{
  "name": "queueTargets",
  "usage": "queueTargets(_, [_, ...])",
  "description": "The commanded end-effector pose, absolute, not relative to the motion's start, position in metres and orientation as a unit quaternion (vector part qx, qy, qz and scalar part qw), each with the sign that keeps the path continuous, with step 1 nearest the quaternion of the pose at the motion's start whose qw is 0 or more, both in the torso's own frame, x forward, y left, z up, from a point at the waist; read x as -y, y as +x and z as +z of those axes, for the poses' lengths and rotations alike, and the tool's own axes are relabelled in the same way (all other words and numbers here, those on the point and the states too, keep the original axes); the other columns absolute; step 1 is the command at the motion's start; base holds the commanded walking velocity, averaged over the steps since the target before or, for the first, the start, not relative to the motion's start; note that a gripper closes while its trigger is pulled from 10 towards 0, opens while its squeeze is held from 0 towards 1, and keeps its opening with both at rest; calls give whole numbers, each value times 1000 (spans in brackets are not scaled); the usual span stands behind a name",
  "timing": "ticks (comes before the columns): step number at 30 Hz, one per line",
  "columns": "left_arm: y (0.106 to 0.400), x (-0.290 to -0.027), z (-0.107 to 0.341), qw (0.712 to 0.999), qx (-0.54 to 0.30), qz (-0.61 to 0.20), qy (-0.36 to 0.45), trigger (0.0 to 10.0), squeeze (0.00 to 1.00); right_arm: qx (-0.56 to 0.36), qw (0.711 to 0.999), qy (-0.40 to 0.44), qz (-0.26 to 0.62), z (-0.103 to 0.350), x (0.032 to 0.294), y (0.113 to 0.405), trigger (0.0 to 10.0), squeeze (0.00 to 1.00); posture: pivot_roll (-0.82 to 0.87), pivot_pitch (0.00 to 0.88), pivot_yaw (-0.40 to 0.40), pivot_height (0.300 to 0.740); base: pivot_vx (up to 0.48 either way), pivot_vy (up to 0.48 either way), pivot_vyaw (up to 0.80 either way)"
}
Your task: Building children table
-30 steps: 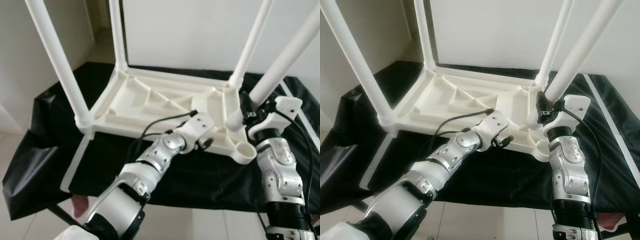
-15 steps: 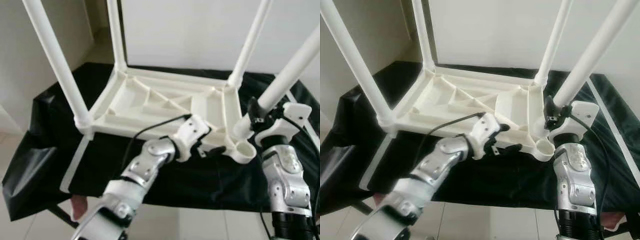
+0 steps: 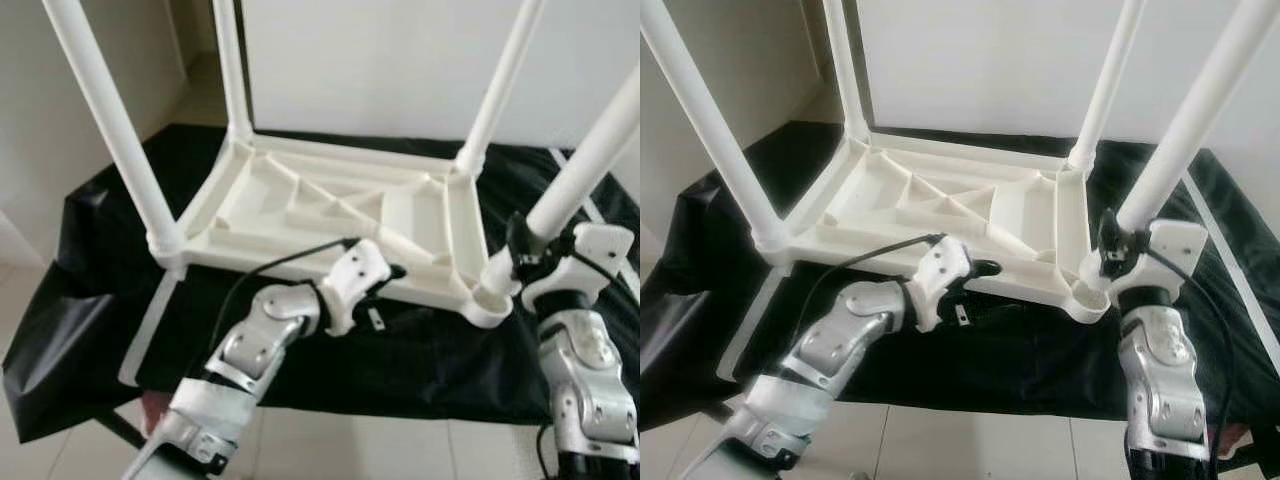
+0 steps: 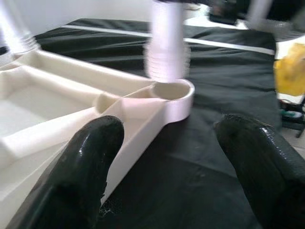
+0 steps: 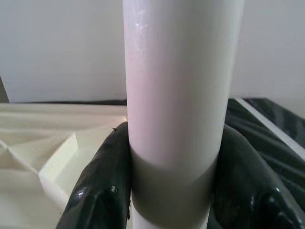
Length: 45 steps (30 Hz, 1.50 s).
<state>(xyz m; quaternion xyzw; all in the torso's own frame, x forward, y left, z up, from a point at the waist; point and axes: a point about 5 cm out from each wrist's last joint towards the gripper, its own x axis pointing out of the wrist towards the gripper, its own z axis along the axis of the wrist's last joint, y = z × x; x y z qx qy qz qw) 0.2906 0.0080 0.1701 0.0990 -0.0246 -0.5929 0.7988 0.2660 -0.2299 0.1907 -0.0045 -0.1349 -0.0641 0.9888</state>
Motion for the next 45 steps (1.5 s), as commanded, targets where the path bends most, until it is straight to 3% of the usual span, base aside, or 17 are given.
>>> queueTargets(1, [288,-8,173,796,25,-596,101,10000,0,133,990,0,-56,189,228,265,10000,0,-21,0,-26,740,0,0,0])
queueTargets(20, [287,-6,180,796,26,-596,99,10000,0,102,993,-2,-54,168,232,272,10000,0,-26,0,-21,740,0,0,0])
queueTargets(34, [286,-9,181,799,24,-592,103,10000,0,97,993,-63,26,152,229,268,10000,0,-12,0,-25,740,0,0,0])
queueTargets(45, [288,-10,182,800,25,-590,104,10000,0,80,994,-41,56,138,228,261,10000,0,-15,0,-16,740,0,0,0])
